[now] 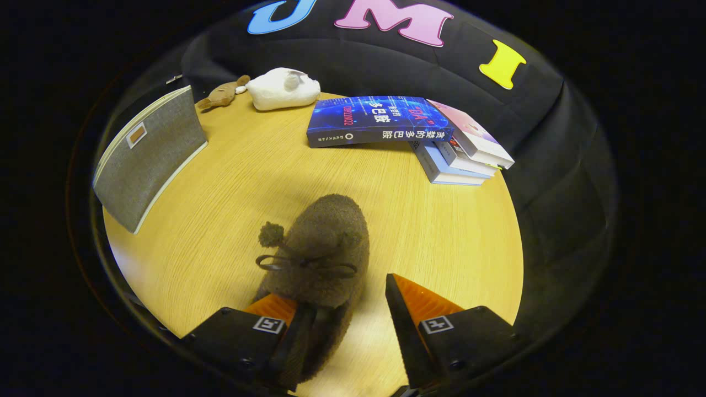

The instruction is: Open the storage box then place both shoes into the box .Put the left shoe in first, then the right shoe, with the right side of both shoes facing outward in a uniform manner.

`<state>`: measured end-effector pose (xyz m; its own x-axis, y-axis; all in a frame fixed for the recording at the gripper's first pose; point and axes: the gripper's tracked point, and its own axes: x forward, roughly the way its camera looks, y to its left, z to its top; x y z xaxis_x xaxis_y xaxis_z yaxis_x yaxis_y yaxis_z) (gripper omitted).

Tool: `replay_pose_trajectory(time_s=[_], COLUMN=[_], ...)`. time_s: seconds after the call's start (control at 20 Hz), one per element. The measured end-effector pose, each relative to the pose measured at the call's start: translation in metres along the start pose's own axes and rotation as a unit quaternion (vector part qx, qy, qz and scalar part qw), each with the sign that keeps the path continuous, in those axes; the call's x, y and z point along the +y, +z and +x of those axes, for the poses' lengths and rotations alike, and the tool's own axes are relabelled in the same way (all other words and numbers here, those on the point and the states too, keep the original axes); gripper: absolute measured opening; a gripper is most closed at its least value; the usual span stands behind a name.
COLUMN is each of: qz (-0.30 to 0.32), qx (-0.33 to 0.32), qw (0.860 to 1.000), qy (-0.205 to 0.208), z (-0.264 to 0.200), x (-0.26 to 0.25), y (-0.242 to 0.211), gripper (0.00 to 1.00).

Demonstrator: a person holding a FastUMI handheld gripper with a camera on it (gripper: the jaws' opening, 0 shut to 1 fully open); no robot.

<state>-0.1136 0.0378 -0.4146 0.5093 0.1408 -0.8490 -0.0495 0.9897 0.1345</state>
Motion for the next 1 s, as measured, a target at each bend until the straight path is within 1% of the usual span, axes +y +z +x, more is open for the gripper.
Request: replay_pose_trajectory(time_s=[0.05, 0.15, 0.25, 0.3, 0.4, 0.55, 0.75, 1.0], qz=[0.004, -0.002, -0.006, -0.001, 0.012, 0.035, 0.068, 0.044], qx=[0.003, 0.008, 0.0, 0.002, 0.0, -0.024, -0.065, -0.132], qw=[1.0, 1.0, 0.999, 0.999, 0.999, 0.998, 0.995, 0.99], qy=[-0.001, -0.02, -0.042, -0.046, -0.048, -0.044, -0.018, 0.023], z=[0.005, 0.012, 0.01, 0.009, -0.001, -0.026, -0.071, -0.134], x=[0.002, -0.004, -0.01, -0.011, -0.011, -0.006, 0.019, 0.079], y=[0.0, 0.0, 0.004, 0.003, 0.007, 0.034, 0.092, 0.178], gripper=[0.67, 0.34, 0.16, 0.07, 0.07, 0.07, 0.06, 0.07])
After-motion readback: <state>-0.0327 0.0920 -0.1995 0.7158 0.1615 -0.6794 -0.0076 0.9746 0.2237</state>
